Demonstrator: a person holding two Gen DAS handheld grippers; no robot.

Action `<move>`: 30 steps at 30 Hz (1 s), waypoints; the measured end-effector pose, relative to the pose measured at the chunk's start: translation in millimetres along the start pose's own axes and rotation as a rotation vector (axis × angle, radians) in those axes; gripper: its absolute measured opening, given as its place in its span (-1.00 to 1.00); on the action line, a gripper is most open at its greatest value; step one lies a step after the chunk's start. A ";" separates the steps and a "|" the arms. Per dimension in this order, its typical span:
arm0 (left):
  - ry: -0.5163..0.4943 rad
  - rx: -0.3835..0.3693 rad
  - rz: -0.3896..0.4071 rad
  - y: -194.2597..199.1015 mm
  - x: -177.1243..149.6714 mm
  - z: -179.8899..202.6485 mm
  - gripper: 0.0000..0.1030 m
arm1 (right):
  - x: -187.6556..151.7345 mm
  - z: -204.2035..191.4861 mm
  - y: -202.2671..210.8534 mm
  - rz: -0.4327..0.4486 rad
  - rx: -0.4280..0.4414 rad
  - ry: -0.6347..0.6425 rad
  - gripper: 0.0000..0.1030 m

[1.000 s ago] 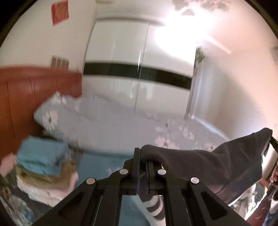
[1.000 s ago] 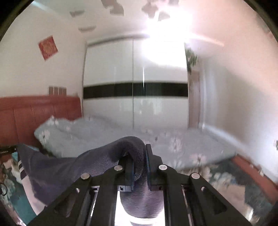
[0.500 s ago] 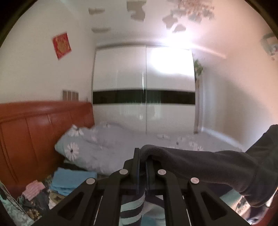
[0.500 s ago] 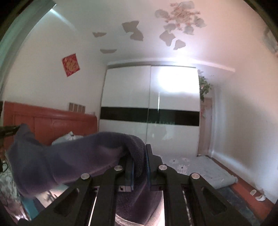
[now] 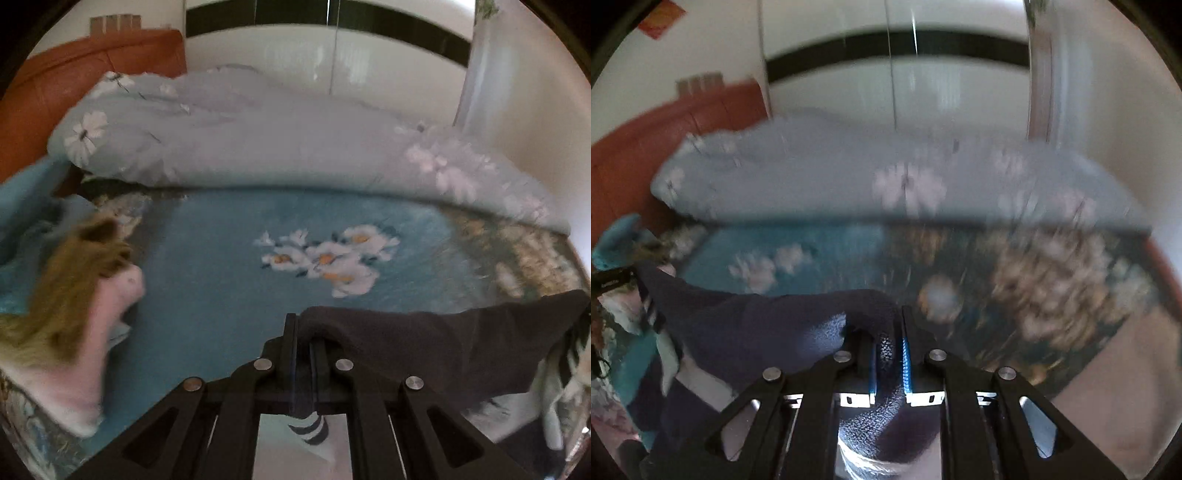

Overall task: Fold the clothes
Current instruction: 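Lower the jacket onto the bed cover with both grippers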

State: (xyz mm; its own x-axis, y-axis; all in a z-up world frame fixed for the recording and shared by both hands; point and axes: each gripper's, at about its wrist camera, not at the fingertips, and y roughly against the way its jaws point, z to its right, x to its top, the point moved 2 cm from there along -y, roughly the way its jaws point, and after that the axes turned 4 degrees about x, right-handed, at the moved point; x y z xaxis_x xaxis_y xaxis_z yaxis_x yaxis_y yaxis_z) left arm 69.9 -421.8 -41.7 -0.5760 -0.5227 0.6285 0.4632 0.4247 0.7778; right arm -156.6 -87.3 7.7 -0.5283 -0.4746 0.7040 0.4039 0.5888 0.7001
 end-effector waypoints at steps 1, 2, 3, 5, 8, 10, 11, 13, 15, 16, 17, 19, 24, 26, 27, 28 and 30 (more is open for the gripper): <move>-0.004 0.005 -0.006 -10.1 0.5 4.0 -0.89 | -1.4 5.8 -15.2 -0.013 -0.004 -0.015 -0.78; 0.000 0.001 -0.012 -19.9 7.6 5.8 -0.89 | 1.6 13.7 -27.5 -0.021 0.001 -0.038 -0.78; 0.003 -0.004 -0.018 -29.3 14.8 7.5 -0.89 | 5.7 20.9 -35.5 -0.024 0.008 -0.060 -0.78; 0.007 -0.013 -0.030 -44.3 33.2 9.3 -0.89 | 19.8 31.8 -53.0 -0.033 0.013 -0.084 -0.78; 0.003 -0.001 -0.063 -82.0 54.2 8.4 -0.89 | 35.4 42.1 -82.9 -0.070 0.010 -0.102 -0.78; 0.010 0.001 -0.106 -110.6 60.7 6.8 -0.89 | 39.1 49.2 -106.8 -0.100 -0.011 -0.120 -0.78; 0.023 -0.006 -0.135 -123.6 61.0 5.0 -0.89 | 39.4 53.2 -120.4 -0.121 -0.012 -0.143 -0.78; 0.043 -0.014 -0.191 -146.6 57.3 2.4 -0.89 | 35.2 60.9 -145.0 -0.173 -0.007 -0.186 -0.78; 0.035 -0.011 -0.219 -162.6 50.8 3.4 -0.89 | 28.4 65.7 -169.7 -0.233 -0.016 -0.207 -0.78; 0.030 -0.011 -0.229 -169.1 47.7 3.9 -0.89 | 25.5 66.4 -176.8 -0.249 -0.022 -0.207 -0.78; 0.028 -0.015 -0.235 -173.9 44.9 4.0 -0.89 | 22.2 66.9 -183.5 -0.265 -0.025 -0.209 -0.78; 0.028 -0.029 -0.230 -176.3 42.4 3.6 -0.89 | 18.7 67.1 -188.8 -0.275 -0.028 -0.206 -0.77; 0.011 -0.072 -0.218 -162.2 43.5 0.9 -0.85 | 19.5 63.4 -184.9 -0.287 -0.034 -0.159 -0.75; 0.009 -0.086 -0.205 -151.1 44.9 -2.7 -0.74 | 21.6 59.0 -175.2 -0.278 -0.041 -0.121 -0.70; 0.014 -0.090 -0.190 -142.2 46.4 -6.4 -0.62 | 22.9 57.2 -169.0 -0.269 -0.045 -0.103 -0.57; 0.019 -0.093 -0.175 -133.3 48.0 -10.0 -0.54 | 24.2 55.6 -162.3 -0.259 -0.048 -0.086 -0.41; 0.024 -0.088 -0.134 -112.9 51.3 -16.2 -0.39 | 27.3 53.2 -145.8 -0.234 -0.049 -0.051 -0.20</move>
State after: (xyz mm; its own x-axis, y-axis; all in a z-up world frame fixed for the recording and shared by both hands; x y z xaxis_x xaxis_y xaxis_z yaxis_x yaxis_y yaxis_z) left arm -1.1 -508.6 -97.2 -0.6207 -0.5886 0.5180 0.4410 0.2842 0.8513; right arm -269.7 -151.3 -81.5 -0.6482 -0.5600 0.5160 0.3016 0.4334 0.8492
